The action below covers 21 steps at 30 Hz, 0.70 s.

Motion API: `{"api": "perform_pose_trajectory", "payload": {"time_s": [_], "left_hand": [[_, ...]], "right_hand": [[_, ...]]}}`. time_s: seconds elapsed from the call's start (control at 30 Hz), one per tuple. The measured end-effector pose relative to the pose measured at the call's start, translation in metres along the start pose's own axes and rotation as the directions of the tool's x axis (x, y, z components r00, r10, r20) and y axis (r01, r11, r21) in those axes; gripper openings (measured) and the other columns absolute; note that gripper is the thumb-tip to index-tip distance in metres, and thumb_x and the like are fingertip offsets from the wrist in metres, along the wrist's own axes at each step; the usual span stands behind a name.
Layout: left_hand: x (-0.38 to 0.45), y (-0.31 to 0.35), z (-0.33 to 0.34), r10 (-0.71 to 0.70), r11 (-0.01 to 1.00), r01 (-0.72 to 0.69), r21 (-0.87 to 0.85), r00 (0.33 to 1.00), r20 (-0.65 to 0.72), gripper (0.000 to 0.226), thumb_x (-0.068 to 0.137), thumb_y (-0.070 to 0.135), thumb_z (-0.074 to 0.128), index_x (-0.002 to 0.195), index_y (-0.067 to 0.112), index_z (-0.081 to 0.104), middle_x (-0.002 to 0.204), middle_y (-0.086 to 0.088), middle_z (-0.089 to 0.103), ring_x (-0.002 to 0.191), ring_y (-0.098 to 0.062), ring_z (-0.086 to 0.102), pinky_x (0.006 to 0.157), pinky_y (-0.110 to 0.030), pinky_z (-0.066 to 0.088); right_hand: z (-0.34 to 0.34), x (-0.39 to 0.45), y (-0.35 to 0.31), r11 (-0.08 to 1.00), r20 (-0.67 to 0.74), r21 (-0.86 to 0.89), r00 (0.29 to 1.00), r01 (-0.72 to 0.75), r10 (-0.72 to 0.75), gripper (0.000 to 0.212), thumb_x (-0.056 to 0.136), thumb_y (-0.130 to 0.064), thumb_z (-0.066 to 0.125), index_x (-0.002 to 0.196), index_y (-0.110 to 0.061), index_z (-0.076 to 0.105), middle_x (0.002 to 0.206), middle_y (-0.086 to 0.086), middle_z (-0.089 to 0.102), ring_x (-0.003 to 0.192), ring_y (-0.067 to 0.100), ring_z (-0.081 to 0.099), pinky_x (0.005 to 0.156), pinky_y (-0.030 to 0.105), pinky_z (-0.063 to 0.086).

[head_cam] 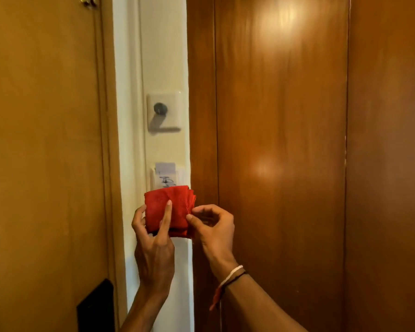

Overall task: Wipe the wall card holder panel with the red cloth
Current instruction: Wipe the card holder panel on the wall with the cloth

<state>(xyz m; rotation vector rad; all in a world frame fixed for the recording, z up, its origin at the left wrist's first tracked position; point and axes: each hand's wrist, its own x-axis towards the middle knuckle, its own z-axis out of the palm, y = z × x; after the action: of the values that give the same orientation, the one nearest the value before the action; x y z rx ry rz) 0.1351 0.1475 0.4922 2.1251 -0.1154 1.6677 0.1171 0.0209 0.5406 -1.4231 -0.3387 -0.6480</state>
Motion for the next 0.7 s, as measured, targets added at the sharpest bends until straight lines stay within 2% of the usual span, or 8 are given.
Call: {"api": "perform_pose_trajectory", "payload": {"time_s": [0.13,0.23,0.3,0.33,0.4,0.5,0.6,0.7], "left_hand": [[0.034,-0.012,0.011,0.025,0.977,-0.049,0.208,0.993,0.115,0.075,0.074,0.037,0.067,0.141,0.013,0.045,0.14,-0.028,0.046,0.126,-0.049,0.045,0.096,-0.06,0.047],[0.033,-0.017,0.026,0.147,0.959,-0.185,0.214,0.973,0.18,0.079,0.07,0.023,0.081,0.138,0.0,0.046,0.141,-0.026,0.051,0.129,-0.047,0.047,0.101,-0.061,0.045],[0.023,-0.018,0.035,0.16,0.971,-0.187,0.147,0.971,0.178,0.064,0.084,0.018,0.067,0.139,-0.003,0.041,0.142,-0.025,0.047,0.132,-0.044,0.045,0.099,-0.063,0.046],[0.02,-0.016,0.038,0.14,0.981,-0.16,0.113,0.975,0.171,0.055,0.093,0.023,0.051,0.14,-0.004,0.039,0.144,-0.025,0.046,0.133,-0.043,0.043,0.1,-0.062,0.045],[0.022,-0.01,0.038,0.106,0.992,-0.116,0.057,0.981,0.164,0.056,0.101,0.034,0.025,0.142,-0.004,0.035,0.147,-0.024,0.042,0.136,-0.041,0.038,0.106,-0.058,0.041],[0.044,-0.009,0.036,0.133,0.99,-0.139,0.03,0.981,0.143,0.059,0.101,0.038,0.019,0.144,-0.002,0.028,0.149,-0.024,0.038,0.138,-0.04,0.034,0.11,-0.054,0.034],[0.044,-0.012,0.038,0.113,0.994,-0.113,-0.003,0.985,0.128,0.059,0.101,0.04,0.02,0.144,0.001,0.029,0.149,-0.022,0.037,0.139,-0.038,0.032,0.111,-0.052,0.031],[0.023,-0.014,0.043,0.133,0.991,-0.134,-0.008,0.973,0.187,0.057,0.101,0.039,0.02,0.143,0.002,0.03,0.149,-0.021,0.037,0.138,-0.039,0.035,0.111,-0.055,0.03]], "right_hand": [[0.027,0.02,-0.006,0.999,0.007,-0.042,1.0,0.031,-0.03,0.009,0.082,-0.006,0.082,0.088,-0.009,0.076,0.079,-0.012,0.069,0.071,-0.005,0.069,0.063,0.002,0.054],[0.026,0.028,-0.001,0.987,0.02,-0.143,0.997,0.08,-0.078,0.012,0.084,-0.009,0.08,0.095,-0.012,0.074,0.086,-0.01,0.068,0.079,0.0,0.067,0.066,0.001,0.053],[0.011,0.033,0.005,0.94,0.058,-0.293,0.984,0.177,-0.167,0.015,0.088,-0.016,0.077,0.102,-0.017,0.071,0.099,-0.008,0.068,0.088,-0.001,0.065,0.073,0.003,0.054],[0.0,0.037,0.007,0.879,0.078,-0.401,0.965,0.259,-0.249,0.017,0.091,-0.02,0.074,0.106,-0.019,0.069,0.107,-0.007,0.066,0.092,-0.001,0.063,0.078,0.005,0.055],[-0.024,0.048,0.007,0.64,0.126,-0.64,0.88,0.425,-0.458,0.025,0.094,-0.026,0.068,0.117,-0.019,0.065,0.121,-0.002,0.063,0.106,0.005,0.062,0.092,0.018,0.058],[-0.055,0.077,0.005,0.232,0.211,-0.863,0.738,0.449,-0.641,0.048,0.094,-0.035,0.065,0.135,-0.013,0.058,0.142,0.014,0.057,0.132,0.027,0.055,0.113,0.039,0.047],[-0.071,0.104,0.01,0.074,0.258,-0.912,0.706,0.403,-0.66,0.062,0.097,-0.043,0.059,0.148,-0.009,0.048,0.156,0.02,0.044,0.146,0.034,0.042,0.119,0.05,0.041],[-0.076,0.112,0.032,-0.074,0.347,-0.915,0.679,0.396,-0.647,0.069,0.101,-0.05,0.046,0.157,-0.011,0.036,0.166,0.021,0.028,0.156,0.034,0.025,0.128,0.049,0.026]]}}
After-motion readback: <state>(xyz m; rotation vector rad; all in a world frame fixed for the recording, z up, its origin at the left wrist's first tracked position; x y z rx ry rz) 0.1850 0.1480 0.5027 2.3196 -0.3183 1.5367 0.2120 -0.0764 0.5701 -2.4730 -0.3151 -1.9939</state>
